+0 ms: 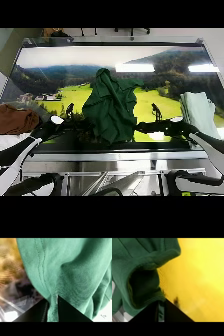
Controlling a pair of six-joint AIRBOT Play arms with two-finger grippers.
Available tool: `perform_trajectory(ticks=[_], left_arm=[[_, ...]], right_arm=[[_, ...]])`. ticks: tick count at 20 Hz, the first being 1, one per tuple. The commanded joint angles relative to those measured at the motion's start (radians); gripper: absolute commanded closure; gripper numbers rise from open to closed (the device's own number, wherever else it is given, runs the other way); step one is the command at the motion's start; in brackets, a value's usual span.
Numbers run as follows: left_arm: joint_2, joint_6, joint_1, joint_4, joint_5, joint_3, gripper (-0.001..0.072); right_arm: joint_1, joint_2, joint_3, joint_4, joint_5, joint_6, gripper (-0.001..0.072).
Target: Fold the shirts.
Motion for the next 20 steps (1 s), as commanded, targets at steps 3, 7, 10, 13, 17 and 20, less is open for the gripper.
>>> perform_trajectory(ticks=[3, 7, 10, 13, 17, 20], left_arm=[[0.013, 0.111, 0.009, -0.029, -0.033, 0.020, 0.0697], [0.203, 0.192, 0.172, -0.056, -0.293, 0.287, 0.0699], [0.389, 0.190, 0.384, -0.204, -0.413, 0.634, 0.0698], [0.486, 0.171, 0.592, -0.203, -0.424, 1.033, 0.0697], [0.526, 0.132, 0.930, -0.201, -0.427, 1.412, 0.0697], [0.520, 0.093, 1.110, -0.202, -0.427, 1.498, 0.0697]], right_arm=[[0.066, 0.053, 0.057, 0.027, 0.004, 0.023, 0.0692], [-0.068, 0.251, 0.303, -0.036, 0.124, 0.076, 0.0693], [-0.251, 0.369, 0.661, -0.038, 0.140, 0.077, 0.0693], [-0.378, 0.410, 1.044, -0.038, 0.140, 0.077, 0.0694], [-0.468, 0.410, 1.396, -0.080, 0.081, 0.077, 0.0694], [-0.478, 0.410, 1.498, -0.125, -0.014, 0.077, 0.0694]])
